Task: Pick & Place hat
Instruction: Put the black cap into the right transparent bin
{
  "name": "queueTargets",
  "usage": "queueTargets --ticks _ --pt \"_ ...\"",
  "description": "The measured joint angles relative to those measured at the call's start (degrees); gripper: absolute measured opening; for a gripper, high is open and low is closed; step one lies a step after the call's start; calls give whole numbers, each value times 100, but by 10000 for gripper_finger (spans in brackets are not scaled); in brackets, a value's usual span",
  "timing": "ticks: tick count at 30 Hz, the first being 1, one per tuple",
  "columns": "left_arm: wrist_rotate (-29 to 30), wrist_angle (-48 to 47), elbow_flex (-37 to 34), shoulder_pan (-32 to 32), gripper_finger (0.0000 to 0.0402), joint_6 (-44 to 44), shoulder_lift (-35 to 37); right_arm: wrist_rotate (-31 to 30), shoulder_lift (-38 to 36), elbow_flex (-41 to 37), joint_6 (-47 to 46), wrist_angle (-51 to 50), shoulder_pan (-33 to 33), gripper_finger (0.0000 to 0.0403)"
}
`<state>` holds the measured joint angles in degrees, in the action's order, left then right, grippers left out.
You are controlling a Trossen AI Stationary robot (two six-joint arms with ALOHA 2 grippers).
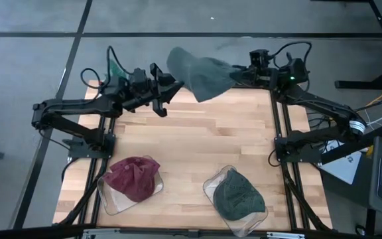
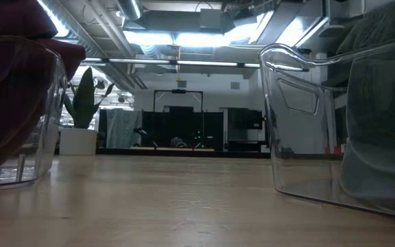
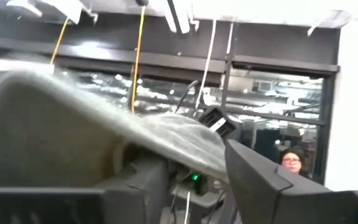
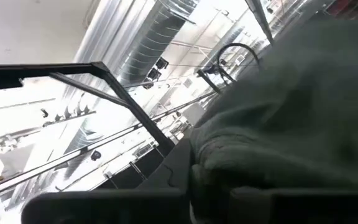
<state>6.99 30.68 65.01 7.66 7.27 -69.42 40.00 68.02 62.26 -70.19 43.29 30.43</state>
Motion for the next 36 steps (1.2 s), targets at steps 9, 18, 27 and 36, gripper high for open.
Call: queueTargets --ticks 9,18,27,36 --pt "203 -1452 0 -2 190 571 434 629 -469 0 -123 -599 282 20" --pt "-124 -2503 2 0 187 1251 605 1847 -600 0 -476 -977 372 20" --pt "-219 -3348 2 0 185 1789 607 3222 -628 0 -474 -1253 390 20" --pt "-231 -3572 2 -13 185 1918 607 3223 -856 0 -435 -1688 191 20"
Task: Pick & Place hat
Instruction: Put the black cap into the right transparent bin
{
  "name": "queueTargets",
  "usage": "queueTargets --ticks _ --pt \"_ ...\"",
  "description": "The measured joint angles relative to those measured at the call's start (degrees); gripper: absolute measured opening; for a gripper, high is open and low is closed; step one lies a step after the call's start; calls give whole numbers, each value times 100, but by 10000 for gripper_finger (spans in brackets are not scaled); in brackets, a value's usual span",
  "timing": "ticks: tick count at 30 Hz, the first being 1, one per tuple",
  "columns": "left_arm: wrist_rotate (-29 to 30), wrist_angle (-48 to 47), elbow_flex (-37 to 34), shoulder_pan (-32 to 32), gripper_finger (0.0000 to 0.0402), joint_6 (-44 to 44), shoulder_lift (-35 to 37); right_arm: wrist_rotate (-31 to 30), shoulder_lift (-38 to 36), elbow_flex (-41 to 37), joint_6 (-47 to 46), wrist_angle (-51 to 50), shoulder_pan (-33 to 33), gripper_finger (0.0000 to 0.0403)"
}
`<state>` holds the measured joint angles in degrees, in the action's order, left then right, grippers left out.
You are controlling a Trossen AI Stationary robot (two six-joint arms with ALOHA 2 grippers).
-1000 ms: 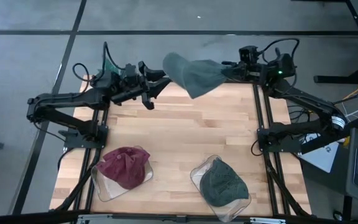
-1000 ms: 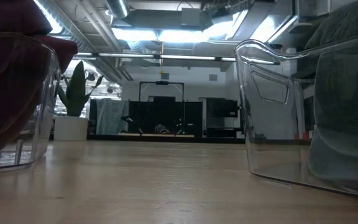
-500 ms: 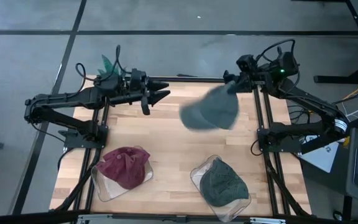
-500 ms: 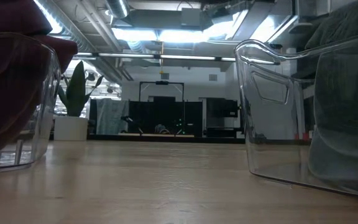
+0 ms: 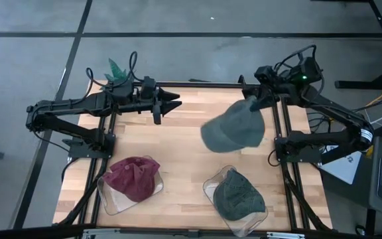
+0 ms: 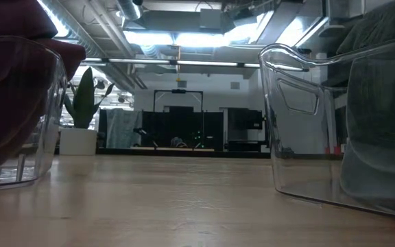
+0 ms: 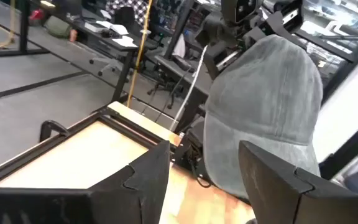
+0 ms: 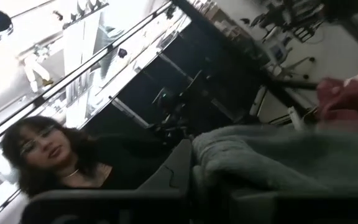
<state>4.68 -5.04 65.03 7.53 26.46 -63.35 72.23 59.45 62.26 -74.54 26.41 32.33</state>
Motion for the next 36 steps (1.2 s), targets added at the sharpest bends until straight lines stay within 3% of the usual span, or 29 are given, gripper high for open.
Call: queueTargets --ticks 9,16,21,29,36 --pt "-746 -3 0 0 184 232 0 -97 -635 0 393 -1183 -727 20" --pt "-1289 -7 0 -168 184 452 0 -1550 -1066 0 1596 -3546 -1612 20" --pt "-1334 -176 -2 -419 184 448 0 -2584 -1083 0 1937 -4589 -2484 20" --pt "-1321 -488 0 -742 184 434 0 -3781 -865 0 1830 -5069 -3823 19" --pt "-1273 -601 -2 -918 184 431 0 -4120 -431 0 1626 -5099 -4475 20"
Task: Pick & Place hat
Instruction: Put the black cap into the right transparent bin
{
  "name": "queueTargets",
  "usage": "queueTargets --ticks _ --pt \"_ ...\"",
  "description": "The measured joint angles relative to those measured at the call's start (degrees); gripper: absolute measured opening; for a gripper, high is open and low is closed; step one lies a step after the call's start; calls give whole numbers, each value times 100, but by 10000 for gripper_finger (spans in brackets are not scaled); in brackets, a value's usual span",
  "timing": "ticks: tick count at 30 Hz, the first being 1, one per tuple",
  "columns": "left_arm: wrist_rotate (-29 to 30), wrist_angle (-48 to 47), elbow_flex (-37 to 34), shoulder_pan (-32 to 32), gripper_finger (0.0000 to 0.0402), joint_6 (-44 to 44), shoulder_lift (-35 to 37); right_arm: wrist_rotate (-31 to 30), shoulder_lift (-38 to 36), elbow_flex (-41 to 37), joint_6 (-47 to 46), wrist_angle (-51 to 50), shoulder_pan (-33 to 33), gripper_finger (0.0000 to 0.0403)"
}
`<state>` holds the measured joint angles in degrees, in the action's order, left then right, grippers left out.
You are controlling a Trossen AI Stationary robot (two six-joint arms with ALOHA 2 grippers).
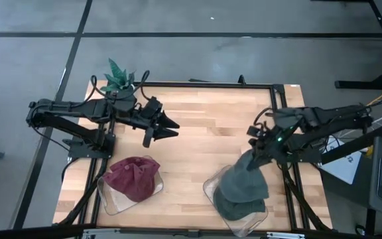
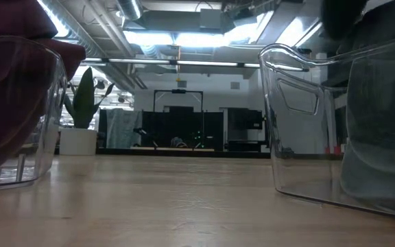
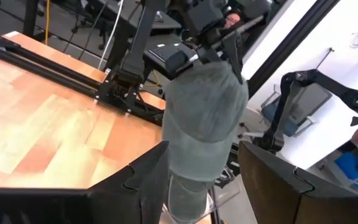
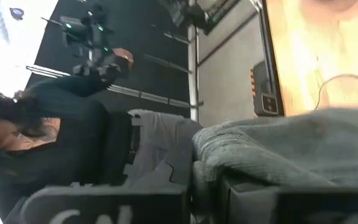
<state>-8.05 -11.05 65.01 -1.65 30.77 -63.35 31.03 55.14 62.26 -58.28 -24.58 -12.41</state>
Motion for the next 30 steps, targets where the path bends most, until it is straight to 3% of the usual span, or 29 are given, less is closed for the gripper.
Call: queueTargets --ticks 7,16,30 --pt "9 0 0 -146 184 -1 0 69 535 0 -276 320 -380 19" --pt "75 2 0 -186 185 -1 0 201 797 0 -32 2166 -484 19" --pt "352 2 1 -220 185 -1 0 121 825 0 1182 431 -723 19"
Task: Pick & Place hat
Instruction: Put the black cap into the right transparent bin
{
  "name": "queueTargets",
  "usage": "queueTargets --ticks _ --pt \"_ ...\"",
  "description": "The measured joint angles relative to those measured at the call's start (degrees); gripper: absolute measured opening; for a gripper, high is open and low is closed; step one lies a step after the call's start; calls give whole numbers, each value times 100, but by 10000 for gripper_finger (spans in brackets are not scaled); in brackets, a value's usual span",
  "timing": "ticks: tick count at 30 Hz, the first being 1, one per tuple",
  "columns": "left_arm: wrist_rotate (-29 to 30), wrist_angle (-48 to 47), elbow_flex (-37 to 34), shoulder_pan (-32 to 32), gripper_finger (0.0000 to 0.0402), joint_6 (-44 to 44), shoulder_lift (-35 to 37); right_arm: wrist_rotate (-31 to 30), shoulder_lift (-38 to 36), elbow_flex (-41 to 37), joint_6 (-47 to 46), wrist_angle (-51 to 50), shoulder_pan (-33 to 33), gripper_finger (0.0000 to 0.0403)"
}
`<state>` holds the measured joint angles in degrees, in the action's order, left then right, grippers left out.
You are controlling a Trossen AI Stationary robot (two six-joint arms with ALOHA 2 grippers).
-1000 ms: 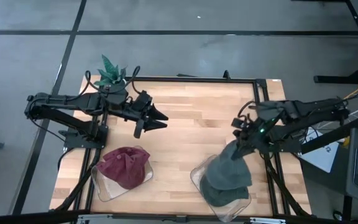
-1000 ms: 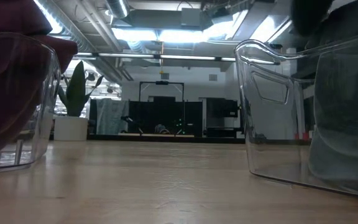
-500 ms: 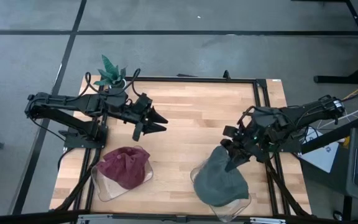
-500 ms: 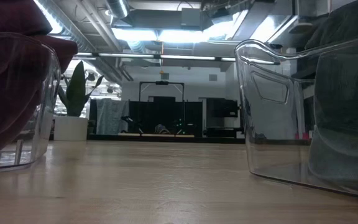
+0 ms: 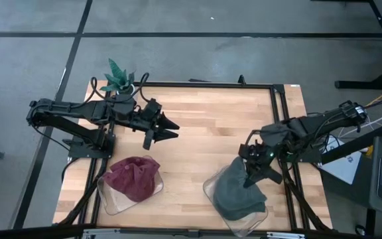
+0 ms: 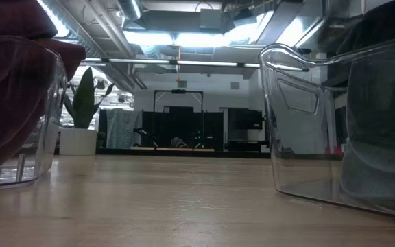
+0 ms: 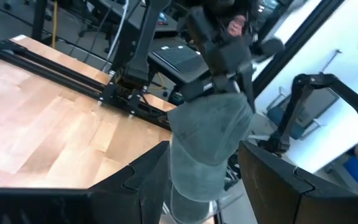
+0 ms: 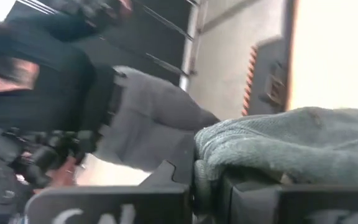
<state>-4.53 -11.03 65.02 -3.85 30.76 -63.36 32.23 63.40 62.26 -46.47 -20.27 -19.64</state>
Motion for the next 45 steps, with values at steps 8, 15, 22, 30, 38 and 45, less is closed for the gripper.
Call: queueTargets --ticks 8,15,22,30,38,45 --pt "68 -2 0 -25 185 -2 -6 -122 0 0 17 -607 -169 19" --pt "68 -2 1 -23 185 -2 -6 -118 0 0 -432 749 -203 19" --pt "61 -4 1 -25 185 -2 -6 -251 126 0 -535 386 -446 19" --pt "49 -28 1 -23 185 -2 -6 -128 504 0 -695 -414 -785 19" --pt "46 -266 0 -23 185 -2 -8 -9 933 0 -1145 -523 -1021 19" --pt "44 -304 2 -23 185 -2 -8 -186 1290 0 -1069 -385 -1004 22"
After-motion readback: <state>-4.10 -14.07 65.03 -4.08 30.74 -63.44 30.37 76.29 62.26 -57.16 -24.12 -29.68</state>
